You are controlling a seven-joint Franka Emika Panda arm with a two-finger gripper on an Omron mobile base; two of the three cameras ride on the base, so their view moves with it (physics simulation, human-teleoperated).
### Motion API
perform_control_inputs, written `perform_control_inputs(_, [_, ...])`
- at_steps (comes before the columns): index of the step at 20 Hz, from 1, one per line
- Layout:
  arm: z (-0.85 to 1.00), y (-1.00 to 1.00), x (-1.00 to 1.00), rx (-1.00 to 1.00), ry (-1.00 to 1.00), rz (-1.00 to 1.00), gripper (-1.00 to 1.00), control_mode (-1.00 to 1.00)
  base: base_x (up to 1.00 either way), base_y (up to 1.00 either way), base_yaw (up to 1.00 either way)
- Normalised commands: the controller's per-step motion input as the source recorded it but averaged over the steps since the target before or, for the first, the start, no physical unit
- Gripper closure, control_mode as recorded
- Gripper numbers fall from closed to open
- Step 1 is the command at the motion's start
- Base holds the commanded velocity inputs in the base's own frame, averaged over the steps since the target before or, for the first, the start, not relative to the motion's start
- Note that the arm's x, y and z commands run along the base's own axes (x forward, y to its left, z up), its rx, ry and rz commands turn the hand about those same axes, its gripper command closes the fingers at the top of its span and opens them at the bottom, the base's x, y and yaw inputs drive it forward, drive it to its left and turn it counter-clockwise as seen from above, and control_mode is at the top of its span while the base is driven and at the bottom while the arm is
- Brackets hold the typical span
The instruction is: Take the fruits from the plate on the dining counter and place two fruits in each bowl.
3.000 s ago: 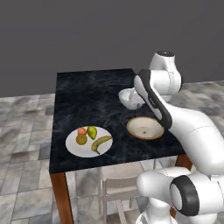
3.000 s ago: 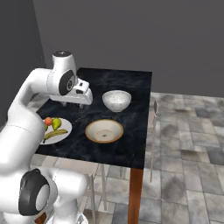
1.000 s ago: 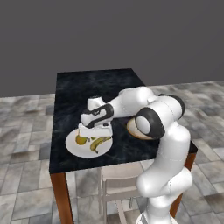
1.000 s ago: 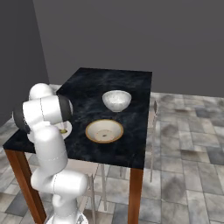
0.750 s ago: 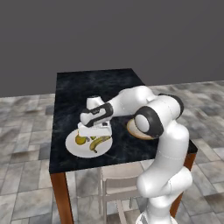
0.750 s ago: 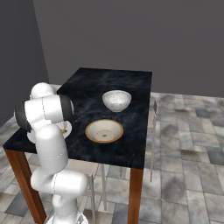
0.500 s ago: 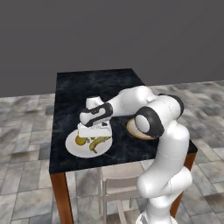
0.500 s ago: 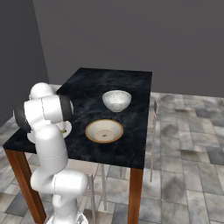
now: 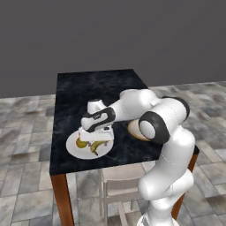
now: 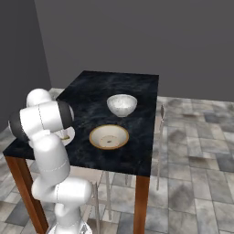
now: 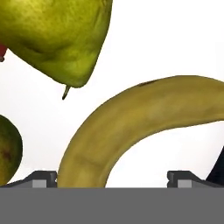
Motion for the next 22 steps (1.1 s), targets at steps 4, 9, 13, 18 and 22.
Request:
perform_control_inputs(4, [-0.29,-0.21,0.03,0.0,-0.11,0.0,-1.0,-1.0,0.0,0.0,0.0])
perform_control_inputs(9, [-0.26,-0.19,0.04,-0.01,-0.09,0.0,-1.0,-1.0,0.0,0.0,0.0])
perform_control_inputs(13, [-0.21,-0.06,0.0,0.0,-0.06,0.0,-1.0,-1.0,0.0,0.0,0.0])
perform_control_inputs(18, [-0.24,-0.01,0.04,0.0,-0.13,0.0,-1.0,-1.0,0.0,0.0,0.0])
perform_control_inputs(22, [-0.12,0.0,0.0,0.0,0.0,0.0,1.0,-1.0,0.0,0.0,0.0])
